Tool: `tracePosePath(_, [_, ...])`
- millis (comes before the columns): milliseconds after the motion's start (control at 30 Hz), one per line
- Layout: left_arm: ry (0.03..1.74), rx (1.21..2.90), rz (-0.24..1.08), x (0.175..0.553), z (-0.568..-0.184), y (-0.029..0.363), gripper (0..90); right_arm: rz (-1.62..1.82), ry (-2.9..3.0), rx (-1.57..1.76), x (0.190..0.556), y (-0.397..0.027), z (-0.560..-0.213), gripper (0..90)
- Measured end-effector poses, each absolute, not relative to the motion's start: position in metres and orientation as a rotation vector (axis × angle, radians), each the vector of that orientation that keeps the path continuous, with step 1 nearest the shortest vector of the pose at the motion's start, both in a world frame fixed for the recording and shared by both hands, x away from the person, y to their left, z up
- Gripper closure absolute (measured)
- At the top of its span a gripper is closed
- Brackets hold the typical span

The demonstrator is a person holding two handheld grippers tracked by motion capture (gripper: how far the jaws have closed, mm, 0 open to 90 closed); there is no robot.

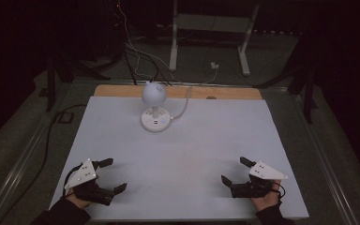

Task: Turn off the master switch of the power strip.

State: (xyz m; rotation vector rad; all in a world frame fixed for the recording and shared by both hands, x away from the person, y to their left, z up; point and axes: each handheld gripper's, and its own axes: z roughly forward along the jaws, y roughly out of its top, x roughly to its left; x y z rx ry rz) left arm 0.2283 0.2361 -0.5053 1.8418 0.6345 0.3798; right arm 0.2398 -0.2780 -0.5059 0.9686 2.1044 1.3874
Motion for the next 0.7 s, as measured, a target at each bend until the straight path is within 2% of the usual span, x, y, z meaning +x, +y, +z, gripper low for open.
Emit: tracePosePath(700, [0.623,1.867,0.376,0.2287,-0.509,0.2336,0.3,1.329,2.141,0.949,0.2408,-0.2739,-0.5069,0.0])
